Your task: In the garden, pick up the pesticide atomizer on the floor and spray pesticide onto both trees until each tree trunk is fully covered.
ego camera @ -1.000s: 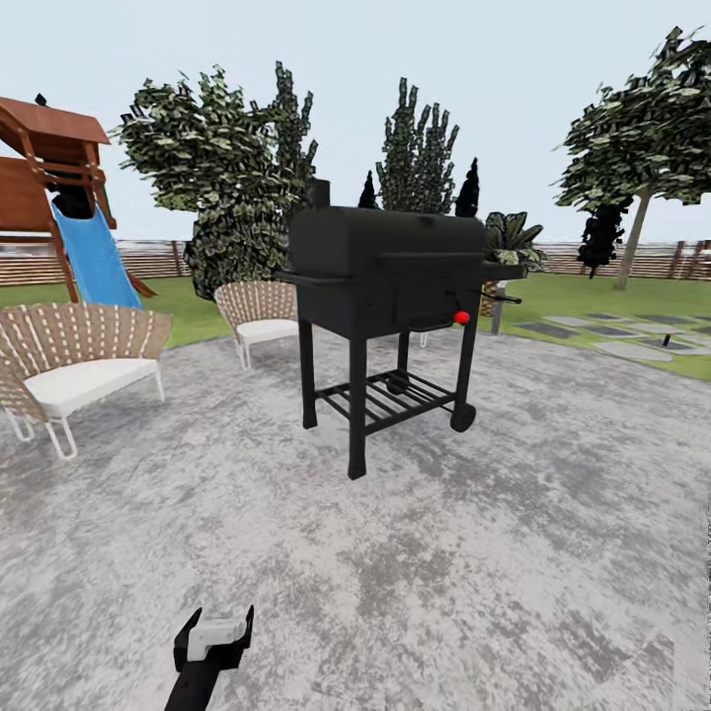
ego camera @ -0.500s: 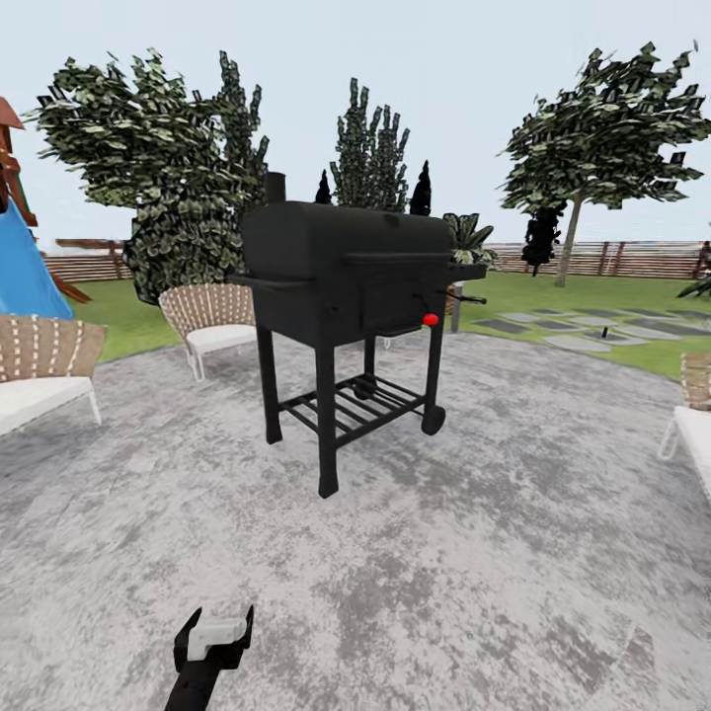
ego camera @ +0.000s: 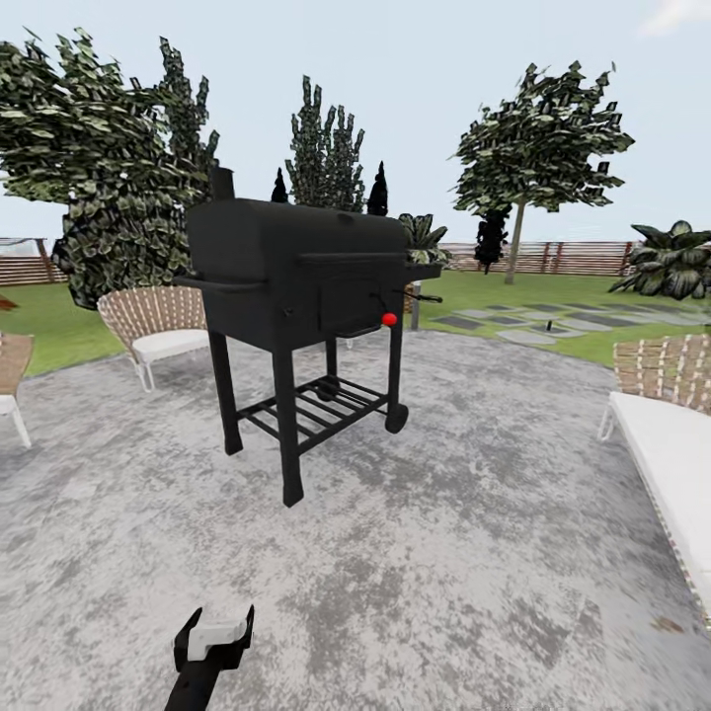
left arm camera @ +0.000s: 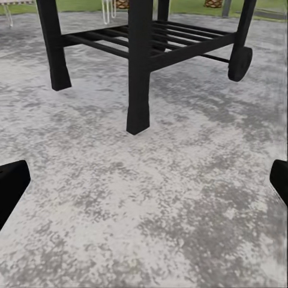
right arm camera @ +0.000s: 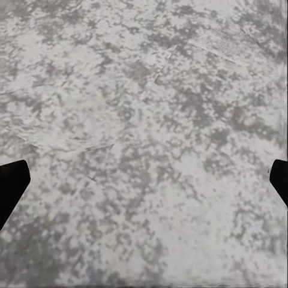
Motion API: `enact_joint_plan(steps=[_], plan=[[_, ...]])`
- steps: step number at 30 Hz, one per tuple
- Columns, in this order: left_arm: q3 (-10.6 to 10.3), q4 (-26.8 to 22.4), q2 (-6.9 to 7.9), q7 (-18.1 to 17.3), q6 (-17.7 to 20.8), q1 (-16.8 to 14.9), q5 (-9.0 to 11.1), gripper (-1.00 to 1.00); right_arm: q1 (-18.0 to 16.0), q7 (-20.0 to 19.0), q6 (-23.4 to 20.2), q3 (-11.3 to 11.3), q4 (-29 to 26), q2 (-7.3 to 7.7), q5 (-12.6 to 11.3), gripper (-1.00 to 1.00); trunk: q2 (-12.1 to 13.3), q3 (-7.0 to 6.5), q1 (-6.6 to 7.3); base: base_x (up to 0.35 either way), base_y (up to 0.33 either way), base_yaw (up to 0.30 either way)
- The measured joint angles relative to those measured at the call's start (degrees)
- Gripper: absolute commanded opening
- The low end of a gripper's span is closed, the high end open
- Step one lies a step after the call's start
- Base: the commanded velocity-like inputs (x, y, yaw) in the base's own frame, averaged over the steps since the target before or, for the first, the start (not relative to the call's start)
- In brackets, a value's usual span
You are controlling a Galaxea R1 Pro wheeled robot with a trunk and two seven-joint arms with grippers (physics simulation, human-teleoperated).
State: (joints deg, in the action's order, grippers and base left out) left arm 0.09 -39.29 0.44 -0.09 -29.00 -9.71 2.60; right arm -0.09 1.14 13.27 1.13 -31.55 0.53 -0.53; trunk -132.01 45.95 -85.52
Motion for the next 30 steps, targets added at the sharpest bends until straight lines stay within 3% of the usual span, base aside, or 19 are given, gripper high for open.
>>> enact_joint_plan(steps=[13,20,30], plan=[[0.0,0.0,0.0,0.0,0.0,0.01,-0.05,1.0,0.0,-0.03,0.0,0.07,-0.27,0.0,0.0,1.0,0.0,0.0,0.0,0.029,0.0,-0.27],[0.0,0.0,0.0,0.04,0.0,-0.02,-0.05,1.0,0.0,-0.06,-0.05,2.03,-0.43,-0.07,0.16,1.0,0.0,0.0,0.0,0.295,0.0,-0.095],[0.0,0.0,0.0,0.09,0.0,-0.03,-0.05,1.0,0.0,-0.45,-0.07,2.27,-0.14,0.0,0.18,1.0,0.0,0.0,0.0,0.335,0.0,-0.002]])
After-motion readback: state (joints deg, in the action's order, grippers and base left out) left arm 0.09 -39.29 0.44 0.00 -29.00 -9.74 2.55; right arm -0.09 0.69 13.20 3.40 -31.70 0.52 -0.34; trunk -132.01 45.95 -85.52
